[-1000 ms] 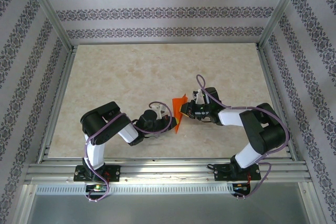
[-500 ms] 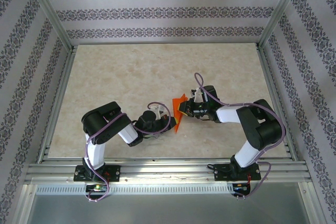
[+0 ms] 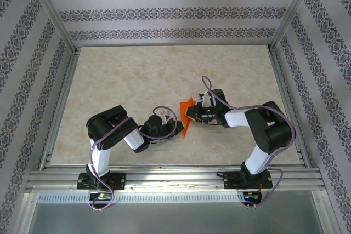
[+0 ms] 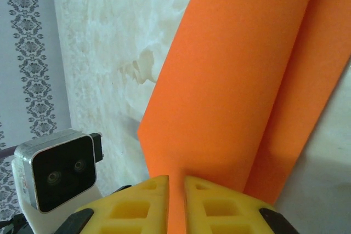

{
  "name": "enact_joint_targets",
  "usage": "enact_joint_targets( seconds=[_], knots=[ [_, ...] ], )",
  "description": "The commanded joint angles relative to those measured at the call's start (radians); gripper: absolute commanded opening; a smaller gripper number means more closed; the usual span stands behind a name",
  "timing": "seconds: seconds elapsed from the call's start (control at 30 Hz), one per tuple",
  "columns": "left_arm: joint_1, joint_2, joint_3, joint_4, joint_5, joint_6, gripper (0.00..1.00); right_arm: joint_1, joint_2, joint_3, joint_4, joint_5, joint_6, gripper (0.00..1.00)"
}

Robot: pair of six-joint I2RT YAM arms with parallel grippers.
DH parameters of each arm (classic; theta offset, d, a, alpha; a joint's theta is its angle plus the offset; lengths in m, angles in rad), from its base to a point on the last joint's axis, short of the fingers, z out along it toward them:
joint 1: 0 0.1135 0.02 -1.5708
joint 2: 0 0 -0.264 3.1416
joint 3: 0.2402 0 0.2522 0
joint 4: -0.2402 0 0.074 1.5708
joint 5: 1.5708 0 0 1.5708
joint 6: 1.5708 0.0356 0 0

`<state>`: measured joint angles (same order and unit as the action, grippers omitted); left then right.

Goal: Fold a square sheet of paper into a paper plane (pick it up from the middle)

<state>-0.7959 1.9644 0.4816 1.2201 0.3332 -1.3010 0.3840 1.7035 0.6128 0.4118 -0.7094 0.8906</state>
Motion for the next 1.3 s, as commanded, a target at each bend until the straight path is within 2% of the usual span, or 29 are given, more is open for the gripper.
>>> enact_joint_targets(
  seconds=[0.0, 0.27, 0.8, 1.27],
  knots=[
    [0.015, 0.045, -0.017, -0.068, 0.000, -0.012, 0.00, 0.000, 0.012, 0.019, -0.008, -0.013, -0.010, 0.16],
    [0.020, 0.040, 0.008, -0.139, 0.027, -0.011, 0.00, 0.002, -0.028, 0.037, -0.049, -0.012, -0.028, 0.17],
    [0.027, 0.033, 0.021, -0.218, 0.045, -0.017, 0.00, -0.013, 0.038, 0.070, -0.143, 0.058, -0.070, 0.16],
    [0.029, 0.038, 0.025, -0.227, 0.054, -0.017, 0.00, -0.017, 0.077, 0.078, -0.180, 0.054, -0.091, 0.16]
  ],
)
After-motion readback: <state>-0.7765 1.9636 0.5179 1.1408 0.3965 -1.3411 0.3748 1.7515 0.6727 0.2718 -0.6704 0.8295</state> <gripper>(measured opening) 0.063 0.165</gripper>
